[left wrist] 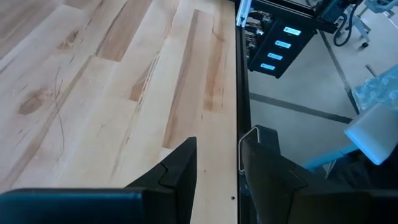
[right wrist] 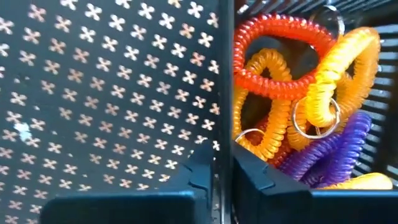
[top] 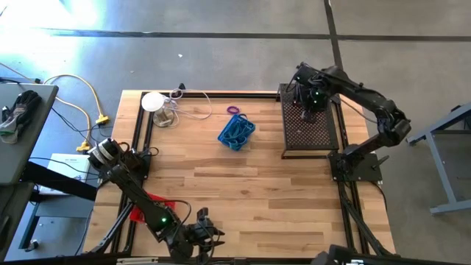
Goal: Pick & Place Office Desk Supplies
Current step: Put the blue bin on the shelf
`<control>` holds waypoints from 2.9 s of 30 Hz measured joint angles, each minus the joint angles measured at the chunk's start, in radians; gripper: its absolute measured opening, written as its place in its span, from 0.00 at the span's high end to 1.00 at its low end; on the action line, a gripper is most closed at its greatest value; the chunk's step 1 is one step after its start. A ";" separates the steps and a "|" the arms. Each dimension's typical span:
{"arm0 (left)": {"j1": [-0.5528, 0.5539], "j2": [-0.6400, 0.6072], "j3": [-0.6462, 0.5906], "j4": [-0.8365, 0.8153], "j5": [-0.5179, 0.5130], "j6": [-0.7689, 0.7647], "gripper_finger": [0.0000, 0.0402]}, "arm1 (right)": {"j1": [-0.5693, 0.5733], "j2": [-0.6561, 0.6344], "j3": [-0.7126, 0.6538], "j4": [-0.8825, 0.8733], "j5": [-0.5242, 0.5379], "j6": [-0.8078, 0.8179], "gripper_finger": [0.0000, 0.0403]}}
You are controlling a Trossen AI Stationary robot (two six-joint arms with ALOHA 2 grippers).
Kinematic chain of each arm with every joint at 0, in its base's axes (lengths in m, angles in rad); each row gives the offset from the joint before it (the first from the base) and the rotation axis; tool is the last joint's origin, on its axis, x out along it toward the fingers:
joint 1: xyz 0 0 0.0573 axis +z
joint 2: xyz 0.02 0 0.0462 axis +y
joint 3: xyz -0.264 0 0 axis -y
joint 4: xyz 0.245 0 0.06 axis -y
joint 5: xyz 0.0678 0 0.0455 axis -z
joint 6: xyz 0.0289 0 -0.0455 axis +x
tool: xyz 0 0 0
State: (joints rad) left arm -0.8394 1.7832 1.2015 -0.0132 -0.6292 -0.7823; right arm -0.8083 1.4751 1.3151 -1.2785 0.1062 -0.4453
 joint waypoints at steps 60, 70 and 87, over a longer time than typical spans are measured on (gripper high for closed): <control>-0.062 0.000 -0.001 -0.008 0.008 0.094 0.69 | 0.700 0.284 -0.154 0.938 0.147 -0.324 0.70; -0.066 0.000 -0.001 -0.008 0.009 0.067 0.69 | 0.620 0.287 -0.155 0.933 0.013 -0.371 0.70; -0.062 0.000 -0.001 -0.007 0.006 0.052 0.69 | 0.601 0.397 -0.152 0.983 0.028 -0.464 0.70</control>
State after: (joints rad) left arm -0.9018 1.7832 1.2007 -0.0200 -0.6236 -0.7300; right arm -0.2077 1.8717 1.1629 -0.2954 0.1344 -0.9089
